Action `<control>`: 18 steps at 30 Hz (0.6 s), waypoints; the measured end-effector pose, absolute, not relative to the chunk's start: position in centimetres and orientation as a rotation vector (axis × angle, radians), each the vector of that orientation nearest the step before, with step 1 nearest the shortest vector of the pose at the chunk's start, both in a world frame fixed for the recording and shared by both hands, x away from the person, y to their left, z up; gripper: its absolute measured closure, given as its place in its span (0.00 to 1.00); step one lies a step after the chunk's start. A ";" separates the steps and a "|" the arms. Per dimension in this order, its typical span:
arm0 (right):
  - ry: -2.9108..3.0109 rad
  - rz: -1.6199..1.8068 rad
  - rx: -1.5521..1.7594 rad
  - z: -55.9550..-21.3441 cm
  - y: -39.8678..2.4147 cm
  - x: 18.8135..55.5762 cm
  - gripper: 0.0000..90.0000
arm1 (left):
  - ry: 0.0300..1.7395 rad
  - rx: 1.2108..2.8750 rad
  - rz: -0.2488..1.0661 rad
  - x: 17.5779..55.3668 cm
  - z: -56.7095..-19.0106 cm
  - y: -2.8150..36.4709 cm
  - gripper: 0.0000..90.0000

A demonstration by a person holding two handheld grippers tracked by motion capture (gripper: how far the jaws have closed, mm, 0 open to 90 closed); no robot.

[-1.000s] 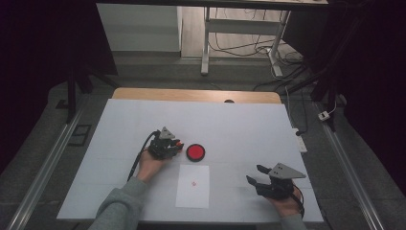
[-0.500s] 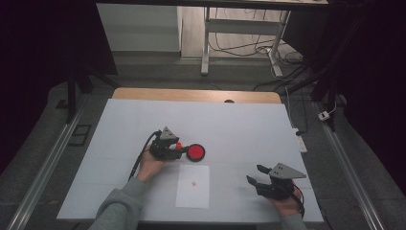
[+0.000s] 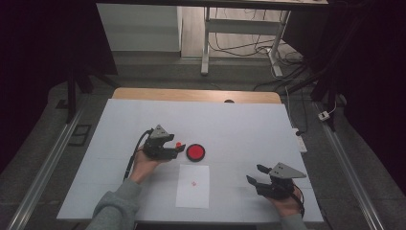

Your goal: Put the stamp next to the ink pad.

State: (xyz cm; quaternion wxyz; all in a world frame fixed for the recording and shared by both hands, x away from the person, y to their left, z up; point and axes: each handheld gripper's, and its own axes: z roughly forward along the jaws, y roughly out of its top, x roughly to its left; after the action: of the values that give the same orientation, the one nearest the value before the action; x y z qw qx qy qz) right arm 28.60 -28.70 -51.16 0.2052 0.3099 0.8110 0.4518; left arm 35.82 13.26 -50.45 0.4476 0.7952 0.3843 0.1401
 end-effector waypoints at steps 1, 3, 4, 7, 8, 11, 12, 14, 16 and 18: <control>2.260 1.260 0.864 -51.1 -28.7 28.6 0.43 | 0.949 1.966 0.344 35.6 -50.3 13.3 0.36; 2.262 1.261 0.864 -51.1 -28.7 28.6 0.43 | 0.946 1.960 0.347 35.2 -50.0 13.5 0.36; 2.261 1.259 0.865 -51.1 -28.7 28.7 0.43 | 0.946 1.957 0.344 35.0 -49.9 13.7 0.36; 2.257 1.258 0.861 -51.1 -28.6 28.8 0.43 | 0.947 1.958 0.333 34.4 -49.6 14.0 0.35; 2.254 1.262 0.860 -51.1 -28.6 28.8 0.43 | 0.946 1.954 0.326 34.2 -49.5 14.1 0.36; 2.249 1.262 0.859 -51.1 -28.7 28.9 0.43 | 0.933 1.960 0.318 33.4 -49.2 14.3 0.36; 2.250 1.256 0.860 -51.1 -28.7 28.9 0.43 | 0.928 1.968 0.322 33.1 -49.1 14.3 0.36; 2.251 1.258 0.859 -51.2 -28.7 29.0 0.43 | 0.918 1.985 0.324 32.5 -49.0 14.4 0.36; 2.248 1.265 0.864 -51.2 -28.8 29.1 0.43 | 0.921 1.985 0.329 31.9 -49.0 14.6 0.36; 2.245 1.266 0.867 -51.2 -28.9 29.1 0.43 | 0.928 1.983 0.332 31.4 -49.1 14.9 0.36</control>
State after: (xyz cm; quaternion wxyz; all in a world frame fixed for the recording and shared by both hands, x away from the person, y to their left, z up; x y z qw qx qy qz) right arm 29.13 -28.93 -51.22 0.2096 0.3116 0.8074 0.4552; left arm 31.43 14.91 -49.06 0.4472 0.8009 0.3749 0.1340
